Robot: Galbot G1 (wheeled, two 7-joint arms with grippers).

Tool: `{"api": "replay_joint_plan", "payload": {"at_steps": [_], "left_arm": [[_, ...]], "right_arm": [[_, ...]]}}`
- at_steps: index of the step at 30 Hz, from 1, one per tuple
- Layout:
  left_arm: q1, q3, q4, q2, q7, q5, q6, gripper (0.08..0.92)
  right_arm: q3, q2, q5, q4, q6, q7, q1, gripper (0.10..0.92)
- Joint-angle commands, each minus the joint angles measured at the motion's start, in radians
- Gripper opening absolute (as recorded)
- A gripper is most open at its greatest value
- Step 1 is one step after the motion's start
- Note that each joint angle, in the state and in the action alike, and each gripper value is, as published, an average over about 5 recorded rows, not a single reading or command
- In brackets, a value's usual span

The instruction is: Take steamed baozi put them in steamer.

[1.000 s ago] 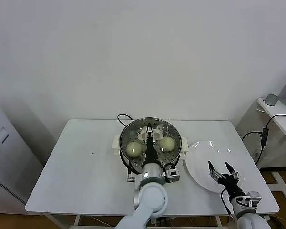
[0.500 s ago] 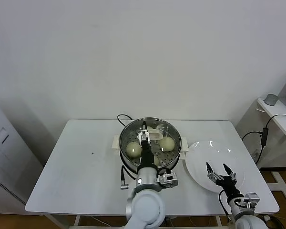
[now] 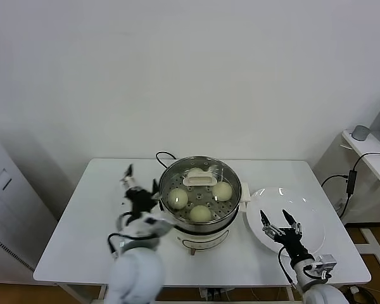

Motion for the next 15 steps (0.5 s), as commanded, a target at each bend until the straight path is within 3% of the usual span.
{"api": "replay_joint_plan", "payload": {"at_steps": [1,7,10,15], "left_arm": [[0.305,-0.457,-0.081,0.077,-0.061,-0.817,-0.568,0.823],[0.476,-0.467,-0.037,0.084,-0.015,-0.928,-0.605,0.823],[0.509,-0.447,-0.001,0.086,0.038,-0.924,-0.625,0.823],[0.519,-0.426,0.031,0.058,0.034,-0.903,-0.636,0.823]], "right_arm": [[-0.060,-0.021,-0.031,0.070,-0.002,0.060,-0.048,0.823],[-0.074,-0.050,-0.027,0.098,-0.005,0.104,-0.095,0.823],[-0.073,-0.044,-0.028,0.101,-0.004,0.106,-0.105,0.823],[-0.070,-0.042,-0.023,0.112,-0.005,0.108,-0.116,0.823]]}}
